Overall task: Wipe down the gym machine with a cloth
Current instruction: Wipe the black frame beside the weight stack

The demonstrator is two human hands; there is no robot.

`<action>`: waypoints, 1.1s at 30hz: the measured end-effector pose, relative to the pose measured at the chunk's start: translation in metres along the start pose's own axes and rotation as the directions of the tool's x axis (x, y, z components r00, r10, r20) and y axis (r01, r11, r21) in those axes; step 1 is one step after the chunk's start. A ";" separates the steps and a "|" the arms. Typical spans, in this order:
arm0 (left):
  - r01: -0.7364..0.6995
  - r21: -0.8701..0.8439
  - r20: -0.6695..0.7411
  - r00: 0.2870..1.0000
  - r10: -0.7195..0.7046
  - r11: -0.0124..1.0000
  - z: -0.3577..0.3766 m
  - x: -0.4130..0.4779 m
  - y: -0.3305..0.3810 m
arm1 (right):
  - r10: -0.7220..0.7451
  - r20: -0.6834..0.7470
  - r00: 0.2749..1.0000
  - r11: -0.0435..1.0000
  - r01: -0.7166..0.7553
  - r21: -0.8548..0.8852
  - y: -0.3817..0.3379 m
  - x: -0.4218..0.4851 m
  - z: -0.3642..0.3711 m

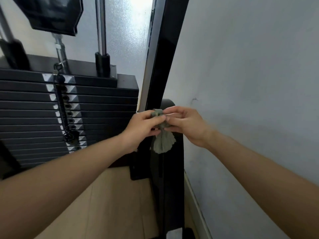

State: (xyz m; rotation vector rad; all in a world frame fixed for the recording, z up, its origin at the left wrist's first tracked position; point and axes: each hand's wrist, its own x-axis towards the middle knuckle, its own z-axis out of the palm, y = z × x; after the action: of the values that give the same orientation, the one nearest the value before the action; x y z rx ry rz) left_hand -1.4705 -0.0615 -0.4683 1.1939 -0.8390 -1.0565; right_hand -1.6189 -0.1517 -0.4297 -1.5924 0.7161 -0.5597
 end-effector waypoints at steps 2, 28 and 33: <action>0.004 0.055 -0.005 1.000 -0.004 0.998 -0.012 -0.002 -0.004 | 0.031 0.040 0.999 0.999 -0.032 0.004 -0.002 0.001 0.003; 0.425 -0.156 -0.287 0.844 -0.453 0.891 -0.066 -0.008 -0.049 | -0.120 -0.008 0.993 0.891 0.104 -0.442 0.048 0.000 0.014; 0.477 0.111 -0.373 0.833 -0.409 0.872 -0.075 -0.009 -0.057 | -0.086 -0.079 0.993 0.967 0.065 -0.246 0.039 0.001 0.006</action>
State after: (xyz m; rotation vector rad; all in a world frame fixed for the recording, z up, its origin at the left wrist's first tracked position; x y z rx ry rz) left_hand -1.4138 -0.0322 -0.5381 1.7460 -0.4032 -1.1068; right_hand -1.6188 -0.1512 -0.4694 -1.8382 0.8182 -0.6201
